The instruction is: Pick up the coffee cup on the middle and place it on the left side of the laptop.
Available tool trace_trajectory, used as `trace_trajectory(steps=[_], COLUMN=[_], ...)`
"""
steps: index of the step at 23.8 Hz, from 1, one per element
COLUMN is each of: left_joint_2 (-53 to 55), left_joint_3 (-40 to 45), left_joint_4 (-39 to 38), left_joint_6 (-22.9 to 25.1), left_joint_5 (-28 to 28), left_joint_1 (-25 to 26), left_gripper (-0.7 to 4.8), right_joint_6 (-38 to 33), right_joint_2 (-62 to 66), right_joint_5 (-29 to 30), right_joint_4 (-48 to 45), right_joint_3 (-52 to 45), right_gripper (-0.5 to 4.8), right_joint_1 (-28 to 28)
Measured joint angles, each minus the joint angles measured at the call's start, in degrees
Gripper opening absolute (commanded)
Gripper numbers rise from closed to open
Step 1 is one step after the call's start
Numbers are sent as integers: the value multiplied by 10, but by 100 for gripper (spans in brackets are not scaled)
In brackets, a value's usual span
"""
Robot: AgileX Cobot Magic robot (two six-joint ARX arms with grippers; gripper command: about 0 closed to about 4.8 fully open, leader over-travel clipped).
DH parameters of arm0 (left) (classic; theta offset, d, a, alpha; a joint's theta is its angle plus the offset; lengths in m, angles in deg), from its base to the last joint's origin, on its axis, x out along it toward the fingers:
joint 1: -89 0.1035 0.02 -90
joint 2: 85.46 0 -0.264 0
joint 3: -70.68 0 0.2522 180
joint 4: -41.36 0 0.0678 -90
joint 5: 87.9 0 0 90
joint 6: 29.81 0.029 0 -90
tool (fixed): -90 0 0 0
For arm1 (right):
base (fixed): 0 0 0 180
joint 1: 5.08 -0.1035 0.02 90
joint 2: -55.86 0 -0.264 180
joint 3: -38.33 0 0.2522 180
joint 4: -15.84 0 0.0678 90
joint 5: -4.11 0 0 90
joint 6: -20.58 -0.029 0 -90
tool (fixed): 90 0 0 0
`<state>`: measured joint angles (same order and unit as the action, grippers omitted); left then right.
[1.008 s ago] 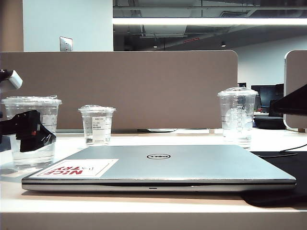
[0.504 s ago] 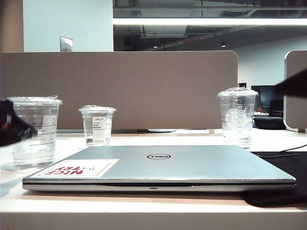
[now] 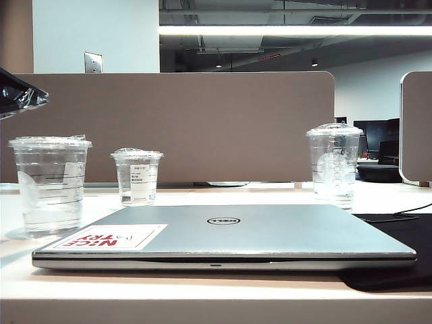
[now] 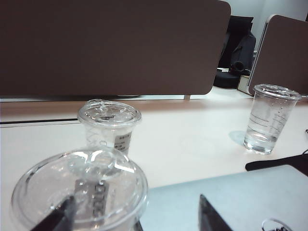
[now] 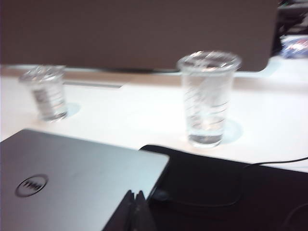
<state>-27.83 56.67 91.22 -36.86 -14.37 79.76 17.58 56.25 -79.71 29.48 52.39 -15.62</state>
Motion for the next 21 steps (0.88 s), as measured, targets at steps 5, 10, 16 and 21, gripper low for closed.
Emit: trace_trajectory(steps=[5, 10, 16, 21], left_joint_2=[-259, -572, -558, -562], left_joint_3=[0, -22, -32, -33], left_joint_4=[-263, -601, -726, -725], left_joint_6=[10, 21, 34, 50], left_joint_5=[1, 88, 134, 234], left_joint_1=[0, 0, 6, 7], left_gripper=[-3, -3, -3, -3], right_joint_6=[0, 0, 0, 0], right_joint_2=[-3, -3, -3, -3], right_joint_5=[0, 0, 1, 0], right_joint_4=[0, 1, 11, 15], right_joint_3=[0, 0, 0, 0], right_gripper=[-5, -5, -5, -5], right_joint_1=[22, 26, 36, 63])
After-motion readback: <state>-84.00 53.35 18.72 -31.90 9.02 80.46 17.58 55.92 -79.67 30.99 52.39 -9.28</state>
